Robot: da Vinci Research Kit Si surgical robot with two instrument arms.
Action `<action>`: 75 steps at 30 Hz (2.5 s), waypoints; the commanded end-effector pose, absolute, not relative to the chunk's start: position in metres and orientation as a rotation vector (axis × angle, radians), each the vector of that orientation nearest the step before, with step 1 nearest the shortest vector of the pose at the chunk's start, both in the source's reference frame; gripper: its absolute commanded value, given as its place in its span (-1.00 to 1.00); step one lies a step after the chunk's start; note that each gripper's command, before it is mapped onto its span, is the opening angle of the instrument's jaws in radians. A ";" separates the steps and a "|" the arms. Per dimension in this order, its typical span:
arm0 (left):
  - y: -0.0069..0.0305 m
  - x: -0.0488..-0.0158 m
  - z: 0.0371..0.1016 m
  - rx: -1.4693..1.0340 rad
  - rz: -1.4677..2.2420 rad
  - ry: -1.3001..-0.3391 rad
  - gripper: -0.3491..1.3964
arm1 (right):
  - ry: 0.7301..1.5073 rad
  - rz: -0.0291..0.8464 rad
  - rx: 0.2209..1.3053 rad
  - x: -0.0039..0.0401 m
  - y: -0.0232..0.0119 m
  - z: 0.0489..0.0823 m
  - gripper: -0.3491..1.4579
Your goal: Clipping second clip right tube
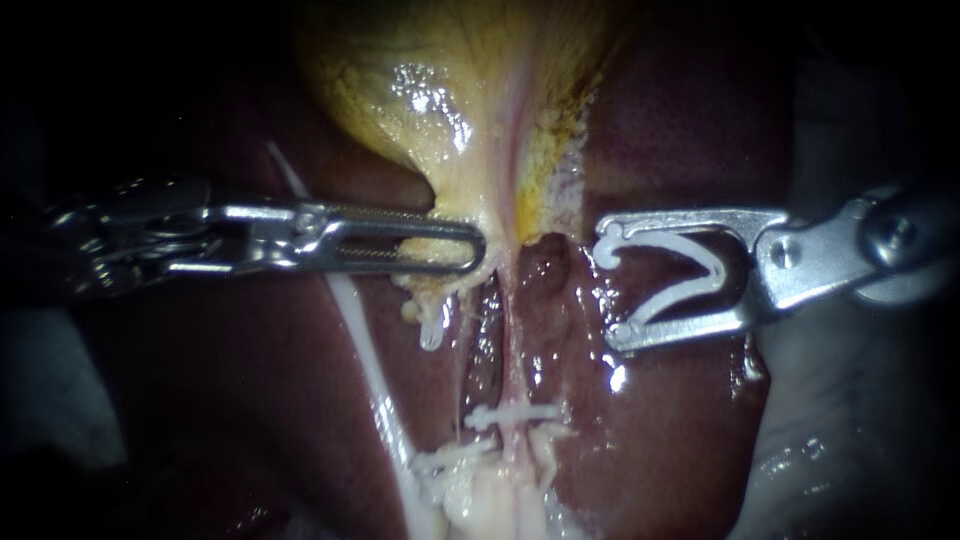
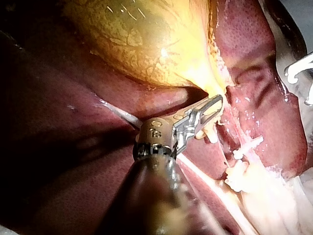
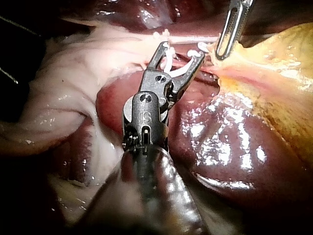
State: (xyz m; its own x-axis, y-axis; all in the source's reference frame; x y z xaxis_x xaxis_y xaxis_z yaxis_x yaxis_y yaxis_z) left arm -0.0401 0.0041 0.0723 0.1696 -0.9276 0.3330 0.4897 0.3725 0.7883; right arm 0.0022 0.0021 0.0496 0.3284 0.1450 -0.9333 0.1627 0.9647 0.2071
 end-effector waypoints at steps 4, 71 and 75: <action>0.0041 -0.0402 0.0723 0.606 -1.128 -0.907 -1.00 | 1.241 -0.012 0.284 0.0022 0.0021 0.0496 -0.06; 0.0038 -0.0362 0.0644 0.623 -1.310 -0.905 -1.00 | 1.113 0.091 0.394 0.0051 -0.0013 0.0565 -0.07; 0.0037 -0.0363 0.0642 0.622 -1.311 -0.905 -1.00 | 1.101 0.138 0.441 0.0063 -0.0022 0.0579 -0.08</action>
